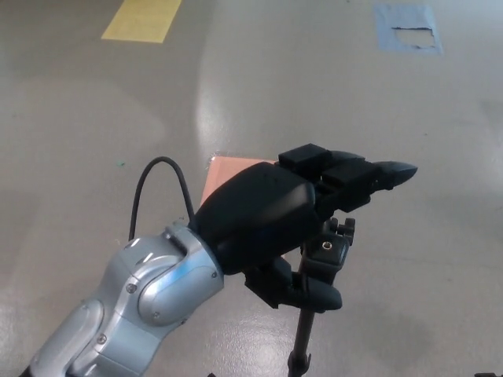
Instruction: The robot uses its left hand to grab the top of a phone stand kept on the floor and rotates it anti-clockwise
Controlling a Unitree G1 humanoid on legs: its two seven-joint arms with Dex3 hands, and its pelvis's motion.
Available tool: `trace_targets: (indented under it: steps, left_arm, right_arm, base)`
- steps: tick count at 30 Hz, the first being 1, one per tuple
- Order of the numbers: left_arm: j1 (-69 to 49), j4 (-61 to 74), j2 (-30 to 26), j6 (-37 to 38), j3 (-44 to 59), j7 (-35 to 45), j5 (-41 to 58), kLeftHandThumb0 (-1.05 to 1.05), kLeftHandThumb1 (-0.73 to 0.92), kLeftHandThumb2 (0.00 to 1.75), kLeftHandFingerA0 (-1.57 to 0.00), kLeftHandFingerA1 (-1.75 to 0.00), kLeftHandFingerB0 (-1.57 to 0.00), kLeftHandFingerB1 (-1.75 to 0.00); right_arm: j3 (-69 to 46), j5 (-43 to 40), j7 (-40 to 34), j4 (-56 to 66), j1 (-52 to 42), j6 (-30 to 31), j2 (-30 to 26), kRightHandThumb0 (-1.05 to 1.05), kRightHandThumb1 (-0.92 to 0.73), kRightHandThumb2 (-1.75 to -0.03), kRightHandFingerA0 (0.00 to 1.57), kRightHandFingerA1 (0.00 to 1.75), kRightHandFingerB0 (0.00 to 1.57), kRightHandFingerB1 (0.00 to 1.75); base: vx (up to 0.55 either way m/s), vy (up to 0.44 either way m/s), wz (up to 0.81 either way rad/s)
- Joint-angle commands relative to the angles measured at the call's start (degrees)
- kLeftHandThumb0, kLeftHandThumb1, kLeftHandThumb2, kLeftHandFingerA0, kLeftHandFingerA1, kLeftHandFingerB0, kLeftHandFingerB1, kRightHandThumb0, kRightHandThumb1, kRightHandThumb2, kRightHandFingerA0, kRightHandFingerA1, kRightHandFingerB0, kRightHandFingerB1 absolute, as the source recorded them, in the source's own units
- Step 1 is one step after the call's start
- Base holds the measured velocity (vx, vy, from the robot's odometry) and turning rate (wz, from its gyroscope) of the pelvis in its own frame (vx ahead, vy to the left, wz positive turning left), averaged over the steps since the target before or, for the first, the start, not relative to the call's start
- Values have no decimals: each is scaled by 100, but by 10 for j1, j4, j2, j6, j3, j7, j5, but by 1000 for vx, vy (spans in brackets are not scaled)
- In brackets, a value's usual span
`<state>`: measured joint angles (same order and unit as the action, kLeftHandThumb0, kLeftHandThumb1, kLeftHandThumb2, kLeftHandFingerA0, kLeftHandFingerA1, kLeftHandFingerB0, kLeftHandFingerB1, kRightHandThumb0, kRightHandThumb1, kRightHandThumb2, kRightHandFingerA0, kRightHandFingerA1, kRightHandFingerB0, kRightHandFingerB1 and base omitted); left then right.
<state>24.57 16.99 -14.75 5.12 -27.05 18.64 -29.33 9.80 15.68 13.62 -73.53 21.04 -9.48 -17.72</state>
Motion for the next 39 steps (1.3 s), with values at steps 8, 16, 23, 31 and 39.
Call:
trace_targets:
  steps: [8,16,23,31,39]
  left_arm:
    - [5,-43,0,57,8,-48,-35,-32,25,84,0,-49,0,-48]
    - [2,-54,3,68,11,-61,-41,-31,25,84,0,-49,0,-48]
    - [2,-62,4,75,12,-64,-43,-53,48,55,-16,-32,-17,-30]
    - [4,-67,6,78,15,-64,-49,-53,48,55,-16,-32,-18,-29]
    - [4,-84,12,84,14,-76,-53,-52,47,55,-17,-32,-19,-30]
  right_arm:
    - [-1,1,16,0,8,4,-8,-50,-74,-64,68,54,27,31]
    - [-2,0,20,0,10,4,-8,-50,-74,-64,67,55,28,31]
    - [-3,-1,23,1,14,6,-9,-50,-74,-64,67,54,28,31]
    - [-3,-1,25,4,15,3,-11,-50,-75,-65,65,51,27,31]
    - [-1,1,26,5,18,3,-11,-50,-75,-65,64,49,26,31]
  base:
    - [0,0,0]
    - [0,0,0]
    - [0,0,0]
    - [0,0,0]
    - [0,0,0]
